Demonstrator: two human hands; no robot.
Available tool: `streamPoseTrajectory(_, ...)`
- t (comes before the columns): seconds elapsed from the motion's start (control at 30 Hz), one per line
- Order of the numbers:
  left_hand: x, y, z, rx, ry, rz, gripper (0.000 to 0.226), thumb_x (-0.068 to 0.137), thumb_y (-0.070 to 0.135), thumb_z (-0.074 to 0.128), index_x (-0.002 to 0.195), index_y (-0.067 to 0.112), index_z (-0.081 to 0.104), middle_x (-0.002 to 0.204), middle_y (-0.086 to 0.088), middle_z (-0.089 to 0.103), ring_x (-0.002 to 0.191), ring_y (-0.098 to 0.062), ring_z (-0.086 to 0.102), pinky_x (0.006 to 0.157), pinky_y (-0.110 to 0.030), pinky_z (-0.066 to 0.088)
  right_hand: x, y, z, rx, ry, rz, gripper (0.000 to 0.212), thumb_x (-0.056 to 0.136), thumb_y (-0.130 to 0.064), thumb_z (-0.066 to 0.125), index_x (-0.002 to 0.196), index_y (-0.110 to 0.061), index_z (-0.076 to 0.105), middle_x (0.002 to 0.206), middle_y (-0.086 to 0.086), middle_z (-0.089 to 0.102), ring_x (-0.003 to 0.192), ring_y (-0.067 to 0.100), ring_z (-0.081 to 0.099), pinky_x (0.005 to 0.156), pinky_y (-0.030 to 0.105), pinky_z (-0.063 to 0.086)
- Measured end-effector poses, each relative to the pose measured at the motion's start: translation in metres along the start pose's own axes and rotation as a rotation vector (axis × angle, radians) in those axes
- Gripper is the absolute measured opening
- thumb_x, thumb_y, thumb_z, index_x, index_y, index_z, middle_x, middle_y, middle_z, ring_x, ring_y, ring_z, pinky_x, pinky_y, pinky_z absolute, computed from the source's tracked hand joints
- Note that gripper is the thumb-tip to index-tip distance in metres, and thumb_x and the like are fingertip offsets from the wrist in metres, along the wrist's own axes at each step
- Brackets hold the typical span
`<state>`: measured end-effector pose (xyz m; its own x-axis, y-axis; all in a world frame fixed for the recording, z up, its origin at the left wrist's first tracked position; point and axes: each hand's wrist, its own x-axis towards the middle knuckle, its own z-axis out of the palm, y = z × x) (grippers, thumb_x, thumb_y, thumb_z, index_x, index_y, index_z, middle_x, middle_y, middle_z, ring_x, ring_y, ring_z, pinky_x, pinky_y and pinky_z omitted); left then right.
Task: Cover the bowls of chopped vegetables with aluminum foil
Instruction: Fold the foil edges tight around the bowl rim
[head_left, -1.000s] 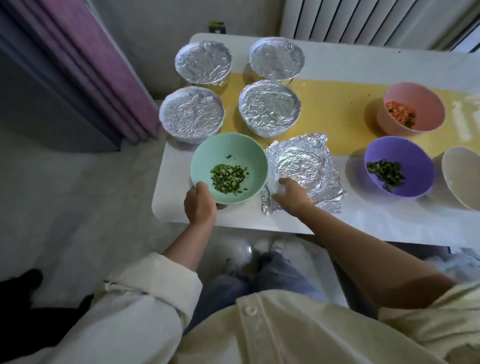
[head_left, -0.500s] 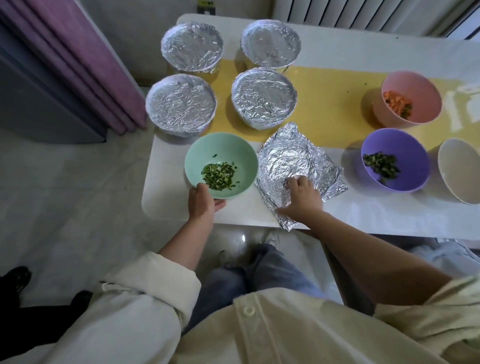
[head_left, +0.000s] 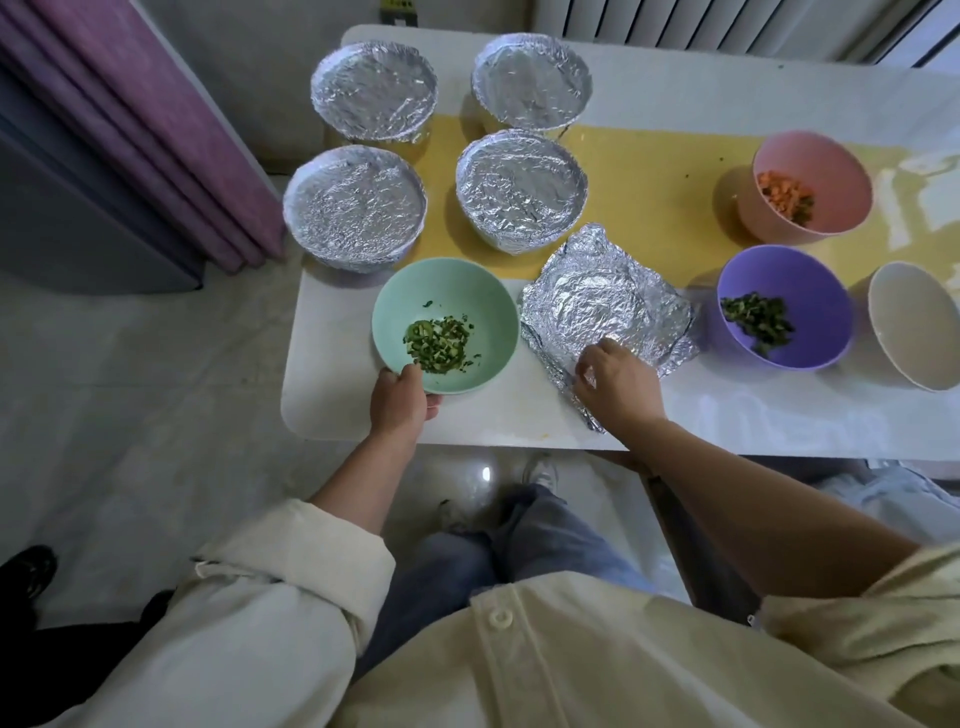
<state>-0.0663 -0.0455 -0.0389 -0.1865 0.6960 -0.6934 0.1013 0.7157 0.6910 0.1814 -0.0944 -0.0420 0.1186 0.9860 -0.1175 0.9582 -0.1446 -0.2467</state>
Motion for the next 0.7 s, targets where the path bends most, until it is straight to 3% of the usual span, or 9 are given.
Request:
streamPoseTrajectory(0.07,0.001,-0.003,-0.001,0.025,0.018,-0.015,0.037,0.099,0.019,0.039,0.130,0.003,0.050,0.099,-0.015,0.068,0.085,-0.029,0.069,0.082,-0.041,0.060,-0.001,-0.001,-0.004,0.034,0.030,0.031,0.014,0.090,-0.023,0.062,0.092,-0.009,0.063,0.093,0.009,0.060,0.078,0.032,0.060,0.056,0.030,0.038)
streamPoseTrajectory(0.13,0.001,-0.005,-0.002,0.045,0.015,-0.022,0.034,0.099,0.019,0.041,0.127,0.005,0.052,0.087,-0.011,0.067,0.083,-0.029,0.069,0.083,-0.042,0.060,0.000,-0.001,-0.004,0.036,0.000,0.059,0.022,0.090,-0.025,0.063,0.107,-0.011,0.061,0.106,0.008,0.062,0.088,0.030,0.061,0.060,0.032,0.042)
streamPoseTrajectory(0.23,-0.004,-0.003,-0.002,0.079,-0.034,-0.013,0.025,0.098,0.019,0.046,0.117,0.005,0.056,0.097,-0.016,0.070,0.077,-0.024,0.068,0.070,-0.032,0.058,-0.001,0.001,-0.001,0.022,-0.121,0.138,0.036,0.090,-0.025,0.063,0.124,-0.014,0.055,0.120,0.008,0.059,0.109,0.029,0.055,0.075,0.036,0.047)
streamPoseTrajectory(0.37,-0.010,-0.004,0.003,0.118,-0.175,0.001,0.015,0.096,0.023,0.055,0.102,0.011,0.060,0.102,-0.013,0.071,0.076,-0.021,0.067,0.064,-0.028,0.053,-0.003,0.001,0.005,-0.010,-0.142,0.166,0.028,0.087,-0.022,0.069,0.113,-0.014,0.063,0.117,0.008,0.060,0.111,0.028,0.053,0.075,0.033,0.044)
streamPoseTrajectory(0.47,-0.011,-0.007,0.005,0.116,-0.175,-0.012,0.018,0.097,0.025,0.053,0.107,0.011,0.059,0.103,-0.013,0.072,0.077,-0.021,0.068,0.065,-0.028,0.053,-0.004,0.001,0.006,-0.005,-0.122,0.157,0.019,0.085,-0.019,0.069,0.103,-0.013,0.066,0.110,0.009,0.060,0.105,0.029,0.055,0.070,0.032,0.042)
streamPoseTrajectory(0.57,-0.010,-0.008,0.002,0.128,-0.212,-0.043,0.025,0.098,0.028,0.051,0.112,0.009,0.059,0.105,-0.013,0.072,0.082,-0.024,0.069,0.067,-0.029,0.053,-0.004,0.004,0.005,0.118,-0.107,0.208,0.007,0.080,-0.017,0.072,0.086,-0.014,0.069,0.102,0.007,0.061,0.093,0.027,0.059,0.064,0.029,0.039)
streamPoseTrajectory(0.7,-0.011,-0.004,0.000,0.148,-0.229,-0.072,0.034,0.100,0.031,0.045,0.116,0.005,0.060,0.106,-0.013,0.072,0.078,-0.022,0.068,0.065,-0.028,0.051,-0.004,0.008,-0.001,0.344,-0.091,0.317,0.009,0.077,-0.018,0.077,0.078,-0.015,0.069,0.105,0.005,0.058,0.093,0.022,0.056,0.070,0.029,0.039)
